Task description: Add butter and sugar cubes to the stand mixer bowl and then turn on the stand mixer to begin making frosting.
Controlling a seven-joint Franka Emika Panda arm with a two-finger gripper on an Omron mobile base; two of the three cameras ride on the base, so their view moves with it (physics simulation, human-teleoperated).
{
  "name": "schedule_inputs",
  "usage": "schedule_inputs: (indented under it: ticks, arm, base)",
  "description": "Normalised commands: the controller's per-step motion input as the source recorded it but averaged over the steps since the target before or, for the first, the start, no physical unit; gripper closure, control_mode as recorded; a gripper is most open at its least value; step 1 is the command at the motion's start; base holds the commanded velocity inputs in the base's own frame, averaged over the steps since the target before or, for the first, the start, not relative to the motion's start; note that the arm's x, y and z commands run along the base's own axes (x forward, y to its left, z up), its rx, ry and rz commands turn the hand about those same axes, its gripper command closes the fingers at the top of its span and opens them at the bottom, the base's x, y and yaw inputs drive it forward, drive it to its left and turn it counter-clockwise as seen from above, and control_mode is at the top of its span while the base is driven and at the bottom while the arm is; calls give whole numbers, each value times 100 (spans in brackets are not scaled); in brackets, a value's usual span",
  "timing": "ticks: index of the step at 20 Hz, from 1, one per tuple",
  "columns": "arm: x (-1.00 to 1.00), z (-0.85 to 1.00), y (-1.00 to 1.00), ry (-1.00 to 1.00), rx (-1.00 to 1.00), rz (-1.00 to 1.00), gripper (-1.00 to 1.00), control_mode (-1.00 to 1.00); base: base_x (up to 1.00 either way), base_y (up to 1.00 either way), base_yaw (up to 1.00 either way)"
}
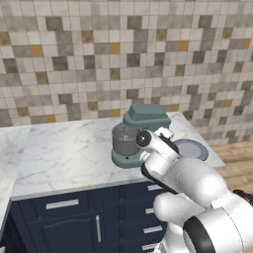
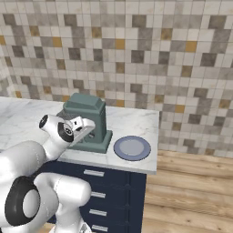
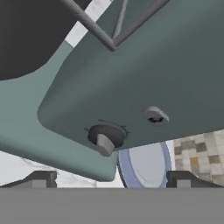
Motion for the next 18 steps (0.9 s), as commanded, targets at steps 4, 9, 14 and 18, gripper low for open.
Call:
schedule_inputs:
  ticks: [4,9,14,18]
  arm:
    - [23,-37,-9,0,-4,0,-100,-100]
    - [31,-18,0,0,-2,0,-100,-100]
    - [35,0,0,0,0,0,-100,-100]
    - [38,0,0,0,0,0,-100,-100]
  base:
    - [0,0,0]
    - [0,0,0]
    - [0,0,0]
    - [0,0,0]
